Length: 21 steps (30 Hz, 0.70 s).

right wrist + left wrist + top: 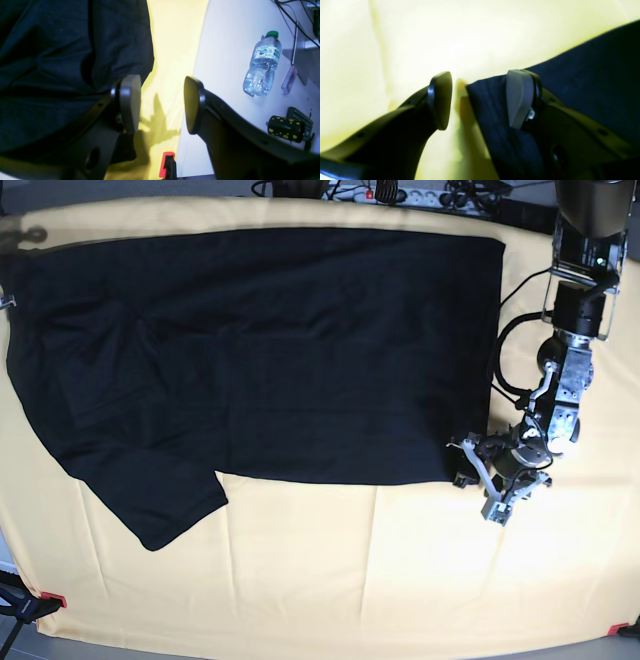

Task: Fold the T-shirt properly
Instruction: 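Grasp the hem corner with the left gripper and the opposite corner with the right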

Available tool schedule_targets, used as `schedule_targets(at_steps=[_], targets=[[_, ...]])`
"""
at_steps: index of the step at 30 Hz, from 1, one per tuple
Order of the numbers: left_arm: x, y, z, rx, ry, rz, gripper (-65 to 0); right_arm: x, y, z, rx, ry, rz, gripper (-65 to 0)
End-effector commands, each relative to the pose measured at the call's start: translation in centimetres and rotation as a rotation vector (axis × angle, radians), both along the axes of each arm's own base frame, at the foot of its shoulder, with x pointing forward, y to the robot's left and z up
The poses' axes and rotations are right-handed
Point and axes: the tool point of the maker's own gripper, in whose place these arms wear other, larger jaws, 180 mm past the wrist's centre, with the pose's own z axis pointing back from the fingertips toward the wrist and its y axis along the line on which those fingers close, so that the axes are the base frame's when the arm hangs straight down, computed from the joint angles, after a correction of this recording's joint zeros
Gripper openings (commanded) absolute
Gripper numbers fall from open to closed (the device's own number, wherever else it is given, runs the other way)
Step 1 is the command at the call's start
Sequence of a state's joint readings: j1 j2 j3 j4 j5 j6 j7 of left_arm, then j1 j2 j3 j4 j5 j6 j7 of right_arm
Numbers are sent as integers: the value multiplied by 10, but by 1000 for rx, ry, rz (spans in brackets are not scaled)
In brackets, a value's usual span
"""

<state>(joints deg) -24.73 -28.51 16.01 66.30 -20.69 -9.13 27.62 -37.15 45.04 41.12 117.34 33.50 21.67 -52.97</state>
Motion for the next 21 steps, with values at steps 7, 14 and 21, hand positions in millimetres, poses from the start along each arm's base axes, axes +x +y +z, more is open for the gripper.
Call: schedule_targets(at_steps=[7,14,21], targets=[[11,19,22,-51,-56,89,-303,7,-2,13,-27,-34,13,-348],[-1,4,7,-97,21,51,-303,8,2,11,-1,-35,24,-348],[-2,-12,8,-151,30,14,-303,3,5,4,30,-38,8,-347]])
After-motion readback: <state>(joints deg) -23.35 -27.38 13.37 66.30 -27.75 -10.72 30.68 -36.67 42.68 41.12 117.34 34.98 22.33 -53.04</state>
